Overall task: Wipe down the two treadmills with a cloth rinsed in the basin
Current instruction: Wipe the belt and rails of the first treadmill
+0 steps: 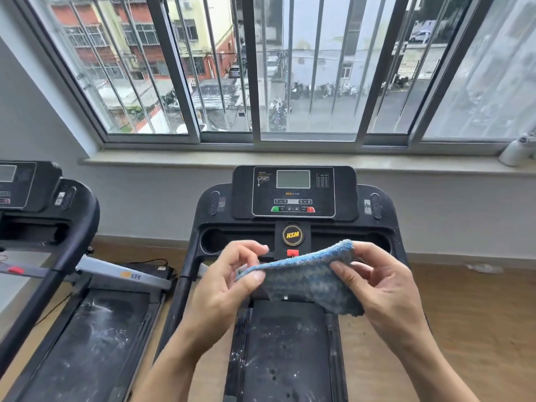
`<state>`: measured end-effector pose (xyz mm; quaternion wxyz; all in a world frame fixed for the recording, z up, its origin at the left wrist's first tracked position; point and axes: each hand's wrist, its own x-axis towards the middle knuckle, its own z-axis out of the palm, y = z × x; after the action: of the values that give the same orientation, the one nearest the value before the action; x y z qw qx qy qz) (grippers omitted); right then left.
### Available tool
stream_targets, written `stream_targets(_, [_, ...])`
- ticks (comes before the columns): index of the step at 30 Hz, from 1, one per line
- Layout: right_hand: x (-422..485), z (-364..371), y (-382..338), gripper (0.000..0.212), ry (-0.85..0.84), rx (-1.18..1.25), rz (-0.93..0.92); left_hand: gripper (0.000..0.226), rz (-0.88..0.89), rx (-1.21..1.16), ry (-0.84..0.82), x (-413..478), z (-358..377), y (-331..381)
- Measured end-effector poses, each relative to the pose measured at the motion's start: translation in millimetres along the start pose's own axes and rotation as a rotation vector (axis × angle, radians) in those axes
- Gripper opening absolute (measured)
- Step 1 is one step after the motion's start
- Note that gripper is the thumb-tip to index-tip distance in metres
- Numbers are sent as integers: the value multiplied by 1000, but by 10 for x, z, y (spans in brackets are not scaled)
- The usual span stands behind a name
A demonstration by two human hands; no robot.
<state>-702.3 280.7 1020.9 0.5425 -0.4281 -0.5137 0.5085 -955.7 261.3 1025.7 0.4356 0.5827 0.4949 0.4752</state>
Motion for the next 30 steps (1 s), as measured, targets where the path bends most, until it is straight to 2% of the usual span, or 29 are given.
stream_targets(3, [31,11,-15,19,-39,7,20,21,-248,-516,-47,31,210,-80])
stream_targets(5, [75,4,28,20,5,-91,32,26,-372,-598,32,38,351,-204])
stream_targets(8, [146,-68,149,22,63,-351,29,19,-486,-550,175,33,468,-409])
stream_targets(11, [150,-92,203,23,49,-546,-3,29,-483,-328,224,-1,538,-543])
stream_targets(13, [103,-10,164,27,18,-679,-116,35,-487,-173,237,-24,592,-596])
stream_targets(15, [40,131,126,33,-81,-830,-266,40,-515,-119,256,-27,665,-642])
stream_targets(17, [-30,270,101,45,-292,-937,-282,43,-538,-234,266,-5,744,-571])
stream_targets(18, [-57,311,73,52,-412,-939,-220,47,-569,-355,264,1,770,-536])
stream_targets(20, [-65,313,-46,56,-548,-739,-35,66,-627,-588,213,-1,768,-503])
stream_targets(22, [-27,197,-146,50,-423,-520,14,78,-640,-736,165,-11,719,-527])
stream_targets(25, [49,-11,-13,34,-163,-527,48,57,-580,-746,172,-36,672,-641])
stream_targets(28, [-19,21,344,35,-183,-433,318,41,-545,-679,198,-56,689,-784])
stream_targets(30, [-127,114,628,31,-217,-303,469,44,-526,-673,204,-65,696,-877])
